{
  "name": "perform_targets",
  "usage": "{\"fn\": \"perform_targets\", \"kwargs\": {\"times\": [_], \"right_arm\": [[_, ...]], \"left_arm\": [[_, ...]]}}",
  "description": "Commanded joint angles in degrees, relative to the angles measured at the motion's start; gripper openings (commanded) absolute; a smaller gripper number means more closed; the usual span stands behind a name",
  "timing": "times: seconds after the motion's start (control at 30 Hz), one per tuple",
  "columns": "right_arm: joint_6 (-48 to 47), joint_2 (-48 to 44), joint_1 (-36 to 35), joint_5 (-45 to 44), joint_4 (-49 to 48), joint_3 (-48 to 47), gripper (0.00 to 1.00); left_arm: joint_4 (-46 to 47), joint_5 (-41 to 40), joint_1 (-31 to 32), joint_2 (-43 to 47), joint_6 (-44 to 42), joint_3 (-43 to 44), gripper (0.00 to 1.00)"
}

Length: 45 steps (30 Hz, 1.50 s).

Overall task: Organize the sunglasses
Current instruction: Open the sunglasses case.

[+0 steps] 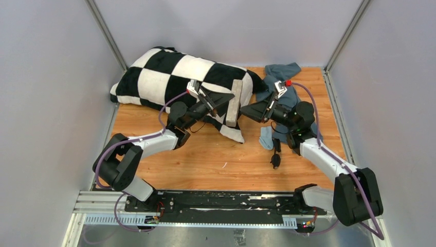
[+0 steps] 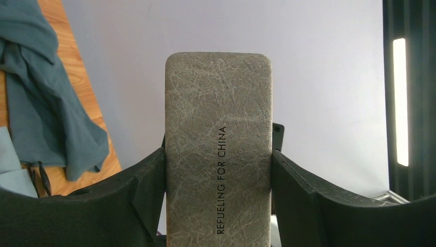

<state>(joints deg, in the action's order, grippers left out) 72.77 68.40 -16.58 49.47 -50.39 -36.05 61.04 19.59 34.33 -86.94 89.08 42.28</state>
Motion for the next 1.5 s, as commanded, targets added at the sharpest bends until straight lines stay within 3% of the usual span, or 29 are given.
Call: {"fn": "perform_targets", "kwargs": {"times": [0.0, 0.23, 0.67, 0.8, 1.0, 1.03, 1.07, 1.13, 1.2, 1.33, 1.47], "right_arm": [[-6.4, -1.2, -3.3, -1.7, 5.8, -1.1, 1.0], [-11.1, -1.4, -5.8, -4.2, 10.5, -2.6, 1.0], [-4.2, 3.8, -8.4, -5.1, -1.9, -3.0, 0.98], [-2.5, 4.5, -8.4, -5.9, -4.2, -2.5, 0.76], [1.0, 5.9, -8.3, -5.2, -9.4, -1.4, 0.2], [1.2, 5.9, -8.3, -4.8, -9.5, -1.4, 0.06], [1.2, 5.8, -8.3, -4.5, -9.0, -1.4, 0.0], [0.4, 5.4, -8.3, -3.9, -7.9, -1.6, 0.0], [-0.6, 4.8, -8.4, -3.3, -6.6, -1.8, 0.0], [-1.9, 4.4, -8.4, -1.8, -4.8, -2.5, 0.0], [-2.8, 4.0, -8.4, -1.0, -3.3, -3.1, 0.0]], "left_arm": [[3.1, -1.7, 0.4, 0.6, 1.3, -0.2, 0.0], [3.5, -2.7, 0.4, 1.1, 2.2, -1.1, 0.0], [4.6, -3.7, 0.3, 1.4, 2.9, -2.9, 0.0], [4.6, -3.9, 0.4, 1.7, 3.0, -3.6, 0.0], [5.2, -3.4, 0.3, 2.0, 2.6, -3.6, 0.02], [4.9, -3.1, 0.3, 2.1, 2.3, -3.6, 0.13], [4.8, -2.6, 0.3, 2.2, 2.1, -3.5, 0.35], [4.8, -1.7, 0.3, 2.3, 1.5, -3.5, 0.65], [4.4, -0.5, 0.2, 2.4, 0.8, -3.4, 0.81], [3.0, 1.5, 0.2, 2.5, -0.7, -2.7, 0.9], [1.8, 2.4, 0.2, 2.2, -1.4, -2.0, 0.88]]}}
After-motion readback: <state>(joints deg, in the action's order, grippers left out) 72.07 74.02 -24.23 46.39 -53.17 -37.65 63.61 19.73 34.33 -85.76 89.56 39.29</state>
